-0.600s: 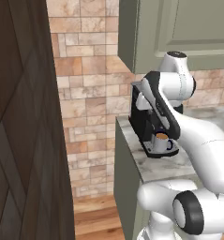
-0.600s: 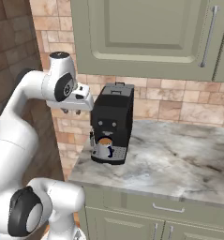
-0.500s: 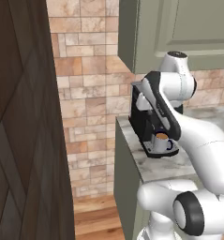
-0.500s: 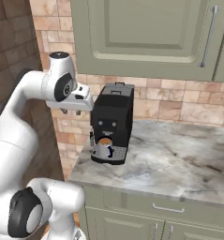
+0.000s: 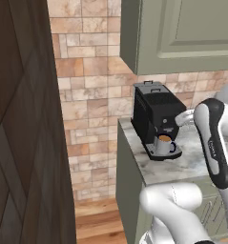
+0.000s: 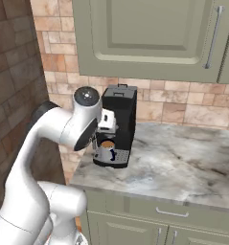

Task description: Pick up the brewed coffee from the coffee machine and place it next to the breakfast plate on the dining counter.

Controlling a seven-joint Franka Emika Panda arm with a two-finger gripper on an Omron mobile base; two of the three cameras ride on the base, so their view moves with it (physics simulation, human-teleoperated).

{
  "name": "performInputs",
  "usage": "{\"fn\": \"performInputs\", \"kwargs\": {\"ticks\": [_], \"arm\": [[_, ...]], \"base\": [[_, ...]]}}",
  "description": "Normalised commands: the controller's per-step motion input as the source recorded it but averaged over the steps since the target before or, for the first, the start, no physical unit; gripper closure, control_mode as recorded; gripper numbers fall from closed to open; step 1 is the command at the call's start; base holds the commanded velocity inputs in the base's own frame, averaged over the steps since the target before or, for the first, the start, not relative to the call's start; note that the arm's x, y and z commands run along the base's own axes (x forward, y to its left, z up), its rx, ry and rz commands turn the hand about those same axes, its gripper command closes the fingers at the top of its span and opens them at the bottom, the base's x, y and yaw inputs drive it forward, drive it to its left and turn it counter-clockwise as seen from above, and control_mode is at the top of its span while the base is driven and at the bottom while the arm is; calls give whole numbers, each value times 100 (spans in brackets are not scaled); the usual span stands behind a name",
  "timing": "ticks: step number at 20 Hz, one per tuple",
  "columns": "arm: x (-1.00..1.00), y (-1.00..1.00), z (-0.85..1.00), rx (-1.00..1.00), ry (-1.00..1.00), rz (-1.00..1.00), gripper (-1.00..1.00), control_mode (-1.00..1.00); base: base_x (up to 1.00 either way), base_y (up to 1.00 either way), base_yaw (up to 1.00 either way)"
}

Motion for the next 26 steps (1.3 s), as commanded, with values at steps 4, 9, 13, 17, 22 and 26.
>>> {"fn": "performInputs", "kwargs": {"ticks": [4, 9, 13, 17, 22, 26], "arm": [[-7, -86, -23, 2, -42, 38, -100, -100], [10, -42, -34, 0, -30, 42, -100, -100], [28, 2, -33, -4, -14, 30, -100, -100], [31, 7, -34, 0, -2, 14, -100, -100], [9, 0, -48, 0, 0, 0, -100, -100], [28, 0, -62, 0, 0, -2, -100, -100]], "base": [[0, 0, 0], [0, 0, 0], [0, 0, 0], [0, 0, 0], [0, 0, 0], [0, 0, 0]]}}
